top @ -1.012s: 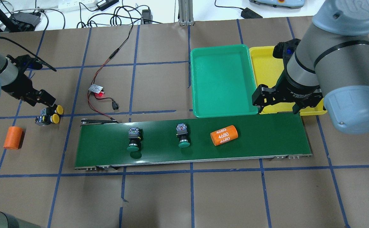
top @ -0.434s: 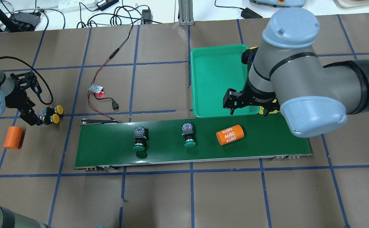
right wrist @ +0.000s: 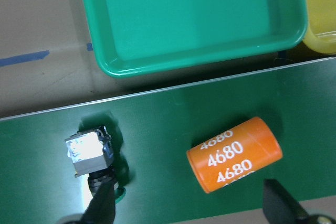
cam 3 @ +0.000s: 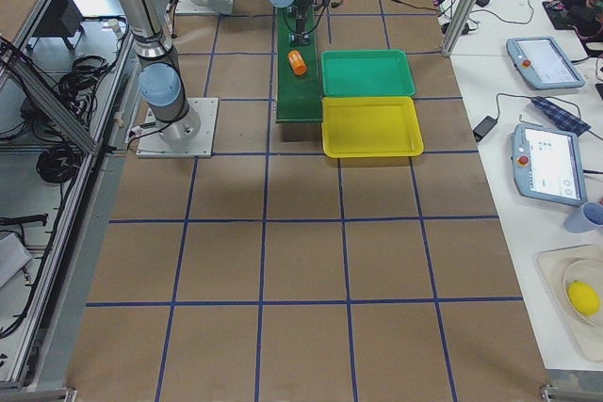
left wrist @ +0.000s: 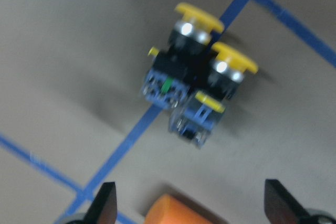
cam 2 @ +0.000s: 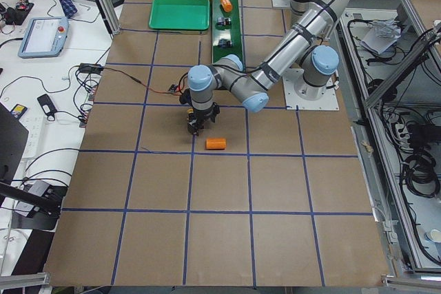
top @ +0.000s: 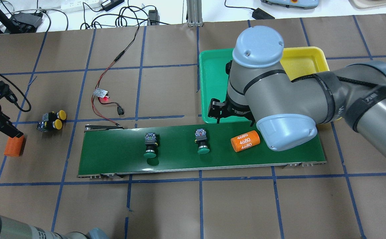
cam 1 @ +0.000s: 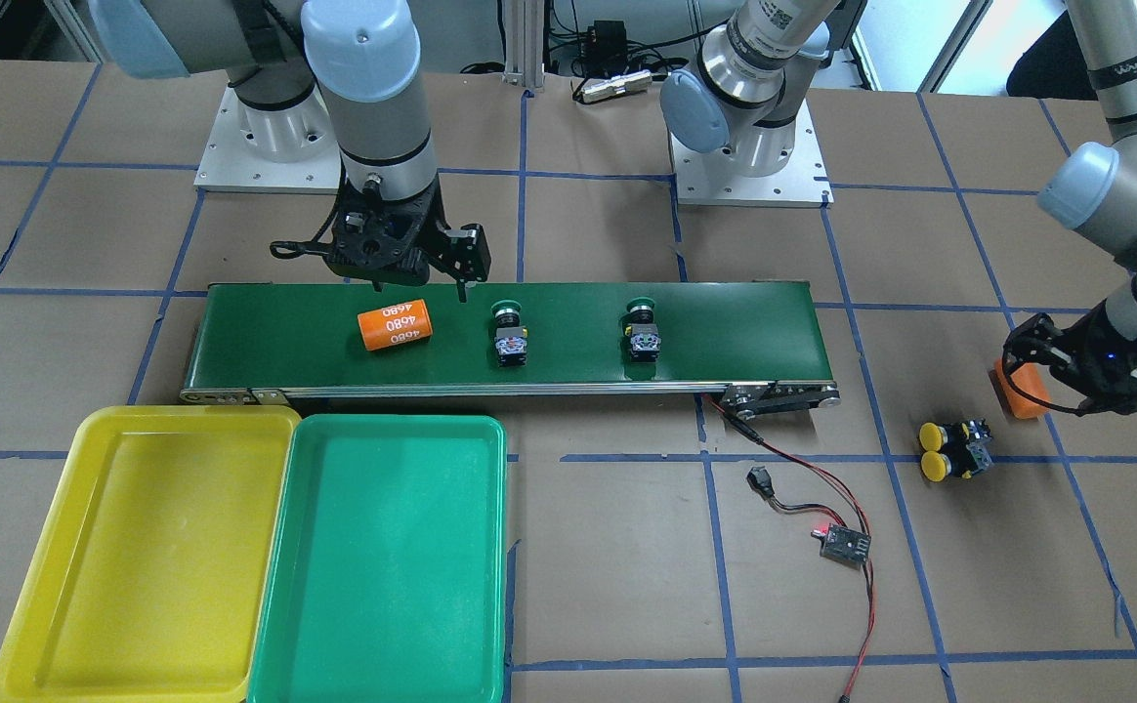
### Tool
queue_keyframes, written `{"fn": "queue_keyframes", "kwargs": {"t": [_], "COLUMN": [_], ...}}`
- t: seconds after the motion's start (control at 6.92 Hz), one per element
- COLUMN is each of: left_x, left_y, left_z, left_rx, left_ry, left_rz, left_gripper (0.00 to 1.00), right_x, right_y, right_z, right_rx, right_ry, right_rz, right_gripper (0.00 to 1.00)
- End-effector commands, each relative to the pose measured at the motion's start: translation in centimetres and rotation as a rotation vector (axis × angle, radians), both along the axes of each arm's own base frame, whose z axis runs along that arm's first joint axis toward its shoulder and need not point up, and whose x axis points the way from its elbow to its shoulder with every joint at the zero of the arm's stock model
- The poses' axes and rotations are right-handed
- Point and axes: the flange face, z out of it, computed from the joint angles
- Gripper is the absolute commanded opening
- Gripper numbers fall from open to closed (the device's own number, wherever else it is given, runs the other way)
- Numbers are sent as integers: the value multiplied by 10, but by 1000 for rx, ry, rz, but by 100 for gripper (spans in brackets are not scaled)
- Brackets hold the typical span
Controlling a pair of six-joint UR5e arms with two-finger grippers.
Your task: Sort buttons by color to trays
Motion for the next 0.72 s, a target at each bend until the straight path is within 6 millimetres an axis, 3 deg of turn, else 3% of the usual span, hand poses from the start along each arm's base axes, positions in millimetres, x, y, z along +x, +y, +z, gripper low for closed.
{"fn": "queue_keyframes", "kwargs": {"t": [0.0,0.29,0.58], "left_x": [29,21,21], "left_y": [10,2,9], "left_z": [-12,-33,-47], "left_rx": [-45,-61,-16], "left_ry": [-18,83,112], "left_rz": [484,704,721], "left_gripper": [100,100,94], "right_x": [16,21,44], "right_y": [2,0,-1], "right_z": [-22,-34,-60], "right_rx": [35,52,51], "right_ry": [4,5,6], "right_rz": [2,13,45], "right_gripper": [100,100,100]}}
